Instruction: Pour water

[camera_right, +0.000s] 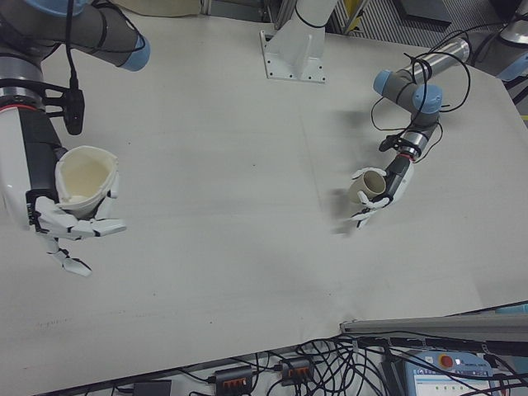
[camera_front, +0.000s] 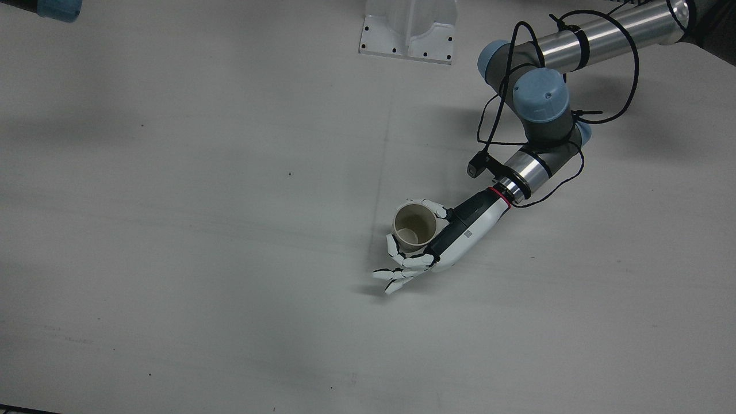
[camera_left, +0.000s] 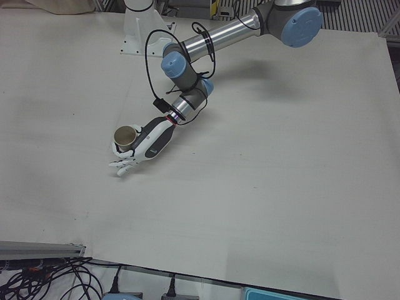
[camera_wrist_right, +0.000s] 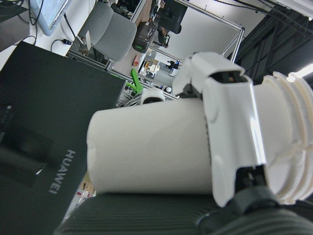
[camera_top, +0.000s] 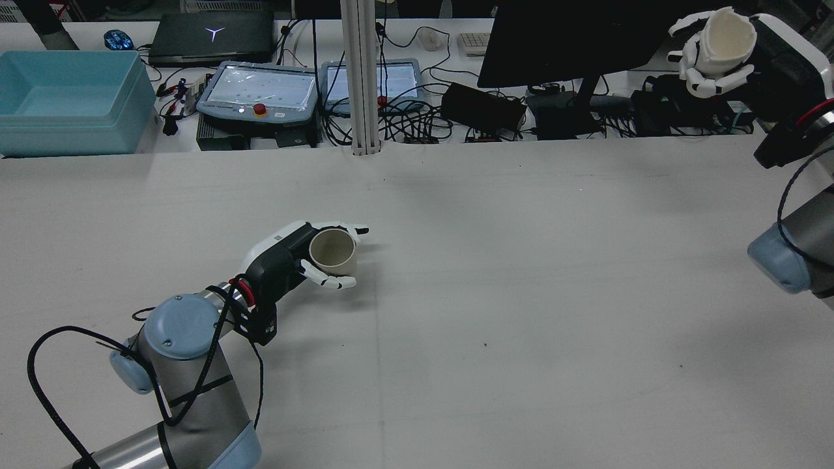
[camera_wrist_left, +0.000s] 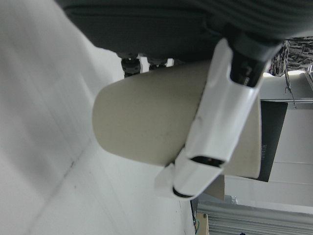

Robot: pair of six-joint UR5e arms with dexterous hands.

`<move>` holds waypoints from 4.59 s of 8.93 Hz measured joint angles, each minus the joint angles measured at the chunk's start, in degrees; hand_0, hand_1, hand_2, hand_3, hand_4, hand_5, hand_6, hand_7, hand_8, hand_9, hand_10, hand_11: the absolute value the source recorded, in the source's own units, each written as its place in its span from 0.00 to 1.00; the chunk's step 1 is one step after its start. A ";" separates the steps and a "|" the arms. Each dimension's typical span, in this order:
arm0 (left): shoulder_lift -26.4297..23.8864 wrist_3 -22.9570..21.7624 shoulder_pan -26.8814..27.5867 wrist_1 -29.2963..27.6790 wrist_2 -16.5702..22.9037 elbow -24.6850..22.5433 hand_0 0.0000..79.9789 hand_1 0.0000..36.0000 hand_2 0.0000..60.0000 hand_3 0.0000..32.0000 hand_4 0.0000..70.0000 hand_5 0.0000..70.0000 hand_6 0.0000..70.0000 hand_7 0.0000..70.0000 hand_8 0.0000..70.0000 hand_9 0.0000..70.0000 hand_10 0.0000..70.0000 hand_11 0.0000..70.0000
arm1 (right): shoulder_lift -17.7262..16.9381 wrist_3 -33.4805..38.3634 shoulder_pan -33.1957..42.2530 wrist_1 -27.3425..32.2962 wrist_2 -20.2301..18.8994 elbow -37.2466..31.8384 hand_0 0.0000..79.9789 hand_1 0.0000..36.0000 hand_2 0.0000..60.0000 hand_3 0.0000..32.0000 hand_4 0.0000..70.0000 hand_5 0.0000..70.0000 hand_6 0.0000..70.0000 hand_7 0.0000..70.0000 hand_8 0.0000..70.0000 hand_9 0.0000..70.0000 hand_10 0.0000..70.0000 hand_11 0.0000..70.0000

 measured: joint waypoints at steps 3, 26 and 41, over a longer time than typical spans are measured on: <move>-10.20 0.19 0.18 1.51 2.05 6.69 0.98 1.00 1.00 0.00 0.91 1.00 0.35 0.27 0.16 0.06 0.12 0.22 | 6.02 -10.44 -3.14 -12.79 1.95 10.97 1.00 1.00 1.00 0.00 0.65 0.43 1.00 1.00 0.90 1.00 0.10 0.20; 6.00 -2.70 -1.34 -1.52 4.00 -11.56 1.00 1.00 1.00 0.00 0.95 1.00 0.31 0.25 0.17 0.09 0.16 0.29 | -7.40 -9.04 -8.57 -6.59 16.02 11.80 1.00 1.00 1.00 0.00 0.01 0.44 0.96 0.86 0.94 1.00 0.46 0.71; 32.15 -1.70 -18.35 -36.66 8.30 8.74 1.00 1.00 1.00 0.00 0.93 1.00 0.35 0.28 0.20 0.14 0.20 0.34 | -10.54 11.49 -0.66 55.17 7.43 -50.14 0.93 1.00 1.00 0.00 0.30 0.50 1.00 1.00 1.00 1.00 0.75 1.00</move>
